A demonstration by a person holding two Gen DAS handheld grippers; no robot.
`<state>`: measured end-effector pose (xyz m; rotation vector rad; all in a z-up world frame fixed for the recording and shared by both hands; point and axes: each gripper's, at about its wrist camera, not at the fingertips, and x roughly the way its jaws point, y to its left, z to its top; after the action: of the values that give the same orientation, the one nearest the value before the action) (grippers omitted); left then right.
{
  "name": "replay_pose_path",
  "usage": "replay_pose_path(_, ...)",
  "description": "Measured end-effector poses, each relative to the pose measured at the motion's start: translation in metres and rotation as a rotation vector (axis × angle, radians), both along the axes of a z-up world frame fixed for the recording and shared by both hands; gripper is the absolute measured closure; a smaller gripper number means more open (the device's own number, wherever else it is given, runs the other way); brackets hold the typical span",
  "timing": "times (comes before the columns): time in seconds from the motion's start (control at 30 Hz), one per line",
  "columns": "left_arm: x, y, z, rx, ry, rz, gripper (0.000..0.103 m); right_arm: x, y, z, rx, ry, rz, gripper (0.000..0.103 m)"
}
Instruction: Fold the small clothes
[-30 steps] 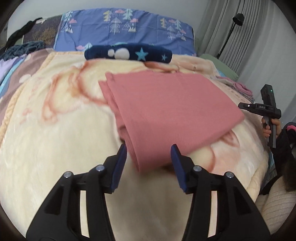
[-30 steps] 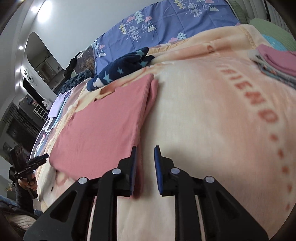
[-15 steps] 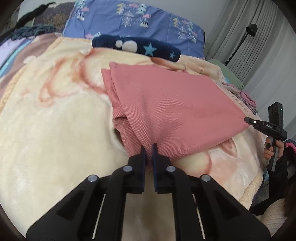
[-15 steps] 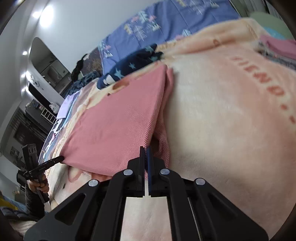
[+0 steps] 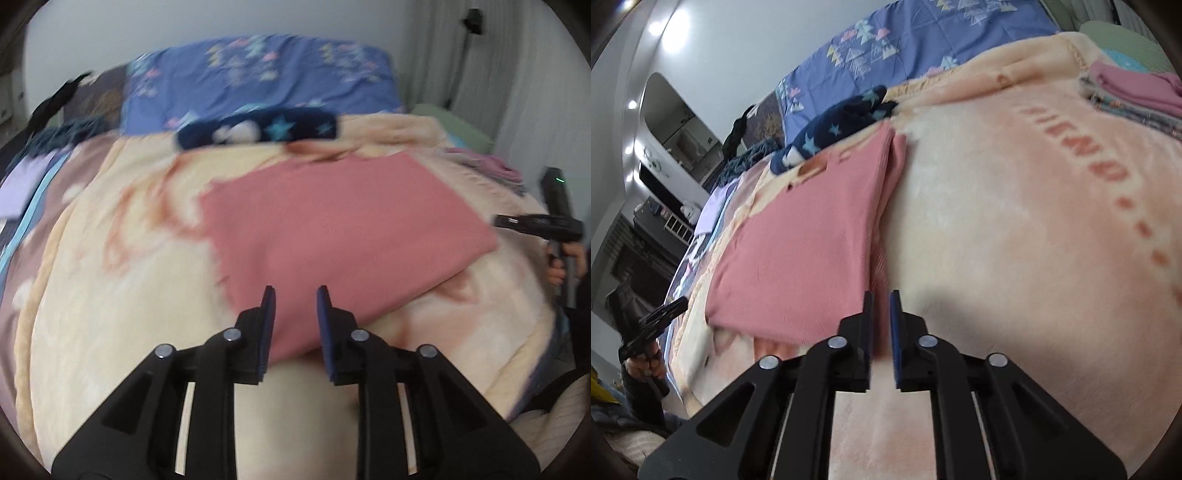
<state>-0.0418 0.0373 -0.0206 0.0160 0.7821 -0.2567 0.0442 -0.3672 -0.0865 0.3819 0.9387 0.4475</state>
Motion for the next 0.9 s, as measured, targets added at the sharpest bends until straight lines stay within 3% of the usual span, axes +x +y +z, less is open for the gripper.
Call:
replay_pose_path(0.03,0.005,-0.025,0.005,-0.001,-0.016,-0.067,0.076,0.01,-0.001,0.004,0.002,-0.013,0.007,0.091)
replay_pose_path(0.1,0.014,-0.076,0.006,0.003,-0.024,-0.193,0.063,0.031,0.0,0.008,-0.02,-0.024,0.01,0.089)
replay_pose_path(0.27,0.025,-0.224,-0.03,0.212,-0.056,-0.475,0.046,0.087,0.003,0.003,0.0,0.037,0.018,0.089)
replay_pose_path(0.37,0.033,-0.273,-0.051,0.327,-0.063,-0.53,0.043,0.118,0.009,-0.003,0.021,0.069,0.025,0.089)
replay_pose_path(0.43,0.04,-0.292,-0.061,0.397,-0.065,-0.533,0.042,0.13,0.011,-0.005,0.032,0.078,0.033,0.083)
replay_pose_path(0.57,0.051,-0.311,-0.067,0.455,-0.074,-0.535,0.039,0.154,0.016,-0.01,0.051,0.098,0.053,0.074)
replay_pose_path(0.87,0.068,-0.319,-0.068,0.414,-0.029,-0.511,0.036,0.195,0.034,-0.033,0.102,0.169,0.11,0.074)
replay_pose_path(0.9,0.069,-0.318,-0.068,0.403,-0.021,-0.511,0.038,0.195,0.036,-0.033,0.095,0.161,0.109,0.081)
